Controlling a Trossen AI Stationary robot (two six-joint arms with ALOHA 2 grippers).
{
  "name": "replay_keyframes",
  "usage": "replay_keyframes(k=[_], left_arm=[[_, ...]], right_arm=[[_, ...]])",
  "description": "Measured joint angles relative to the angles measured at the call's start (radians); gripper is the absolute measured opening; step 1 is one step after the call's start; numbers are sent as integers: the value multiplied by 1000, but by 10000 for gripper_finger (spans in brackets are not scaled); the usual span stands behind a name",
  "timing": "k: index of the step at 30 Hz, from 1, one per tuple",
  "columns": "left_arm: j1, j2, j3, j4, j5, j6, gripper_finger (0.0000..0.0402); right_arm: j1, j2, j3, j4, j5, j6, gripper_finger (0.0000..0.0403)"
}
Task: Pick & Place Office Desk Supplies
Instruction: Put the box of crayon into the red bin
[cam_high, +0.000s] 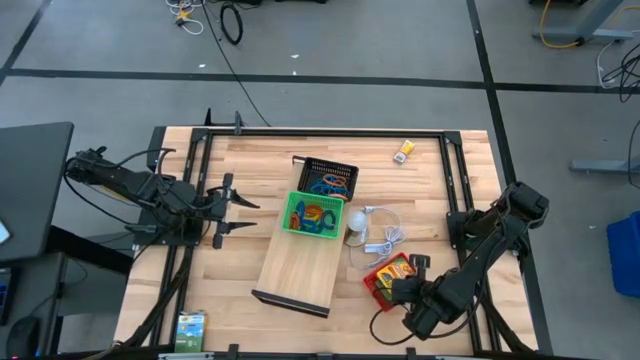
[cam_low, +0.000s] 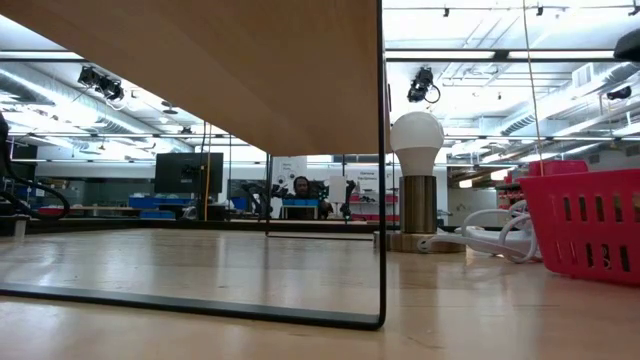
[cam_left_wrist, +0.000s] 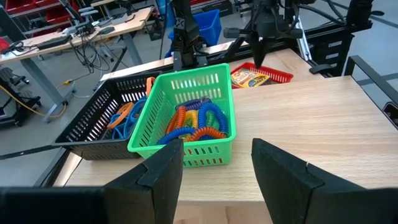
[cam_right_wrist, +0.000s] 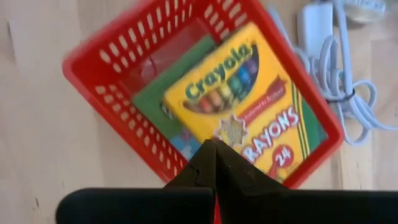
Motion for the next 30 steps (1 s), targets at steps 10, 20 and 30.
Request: replay_keyframes(k=[10,20,30], left_arm=[[0,0,4,-98,69,-134,197],[-58,140,170,-486,233,-505,197],[-313,354,246,-615,479,-818,145]], right_arm=[[-8,0,0,158,178,-99,0],[-58,0,0,238,294,-247,0],[-68,0,0,293,352,-334,0]])
